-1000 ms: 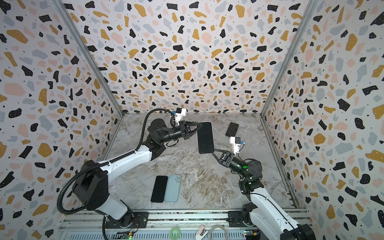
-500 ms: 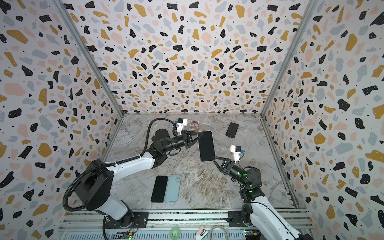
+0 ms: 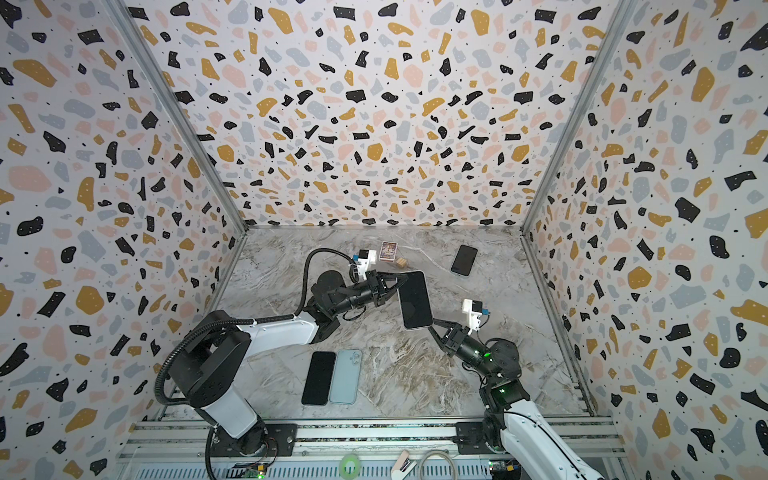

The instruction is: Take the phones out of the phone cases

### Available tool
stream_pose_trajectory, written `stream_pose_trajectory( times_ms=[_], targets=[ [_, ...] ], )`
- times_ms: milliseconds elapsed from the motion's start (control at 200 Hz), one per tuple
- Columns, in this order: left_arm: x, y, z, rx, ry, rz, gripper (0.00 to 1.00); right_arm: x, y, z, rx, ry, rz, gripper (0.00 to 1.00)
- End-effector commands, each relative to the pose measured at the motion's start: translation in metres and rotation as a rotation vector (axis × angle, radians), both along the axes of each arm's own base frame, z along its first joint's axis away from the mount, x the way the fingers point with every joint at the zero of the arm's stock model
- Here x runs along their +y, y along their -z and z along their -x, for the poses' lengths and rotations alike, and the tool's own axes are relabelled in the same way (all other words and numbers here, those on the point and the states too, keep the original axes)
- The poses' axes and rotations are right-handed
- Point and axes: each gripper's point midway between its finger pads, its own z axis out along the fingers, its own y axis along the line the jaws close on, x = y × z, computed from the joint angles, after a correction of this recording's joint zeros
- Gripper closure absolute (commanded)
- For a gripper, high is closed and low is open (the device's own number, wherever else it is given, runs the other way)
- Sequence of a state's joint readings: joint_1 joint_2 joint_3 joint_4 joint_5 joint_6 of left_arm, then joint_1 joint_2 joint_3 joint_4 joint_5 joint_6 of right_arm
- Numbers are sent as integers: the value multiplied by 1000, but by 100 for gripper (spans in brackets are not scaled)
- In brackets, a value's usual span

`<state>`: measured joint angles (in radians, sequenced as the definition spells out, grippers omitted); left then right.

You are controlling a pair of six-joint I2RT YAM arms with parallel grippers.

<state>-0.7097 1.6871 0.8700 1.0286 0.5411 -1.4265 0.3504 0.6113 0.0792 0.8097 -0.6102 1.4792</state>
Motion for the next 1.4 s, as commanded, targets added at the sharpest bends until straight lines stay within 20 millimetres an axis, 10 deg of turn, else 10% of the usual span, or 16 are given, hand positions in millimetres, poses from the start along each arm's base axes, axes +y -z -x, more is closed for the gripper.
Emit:
stream_pose_trajectory(
  times_ms=[0,806,1166,1397],
  targets=[
    [-4,-8,13,-60,36,37,97,-4,-27,1,-87,31,-45,100],
    [6,-8,11,-105,-39,-76,34,-7,-32,2,-100,42,-65,100],
    [27,-12,-4,-192,-164,-267,26,-8,-37,2,-109,42,-76,100],
    [51,-59,-8,-399,-275,-390,23,-8,-37,4,-111,39,-77,100]
  ],
)
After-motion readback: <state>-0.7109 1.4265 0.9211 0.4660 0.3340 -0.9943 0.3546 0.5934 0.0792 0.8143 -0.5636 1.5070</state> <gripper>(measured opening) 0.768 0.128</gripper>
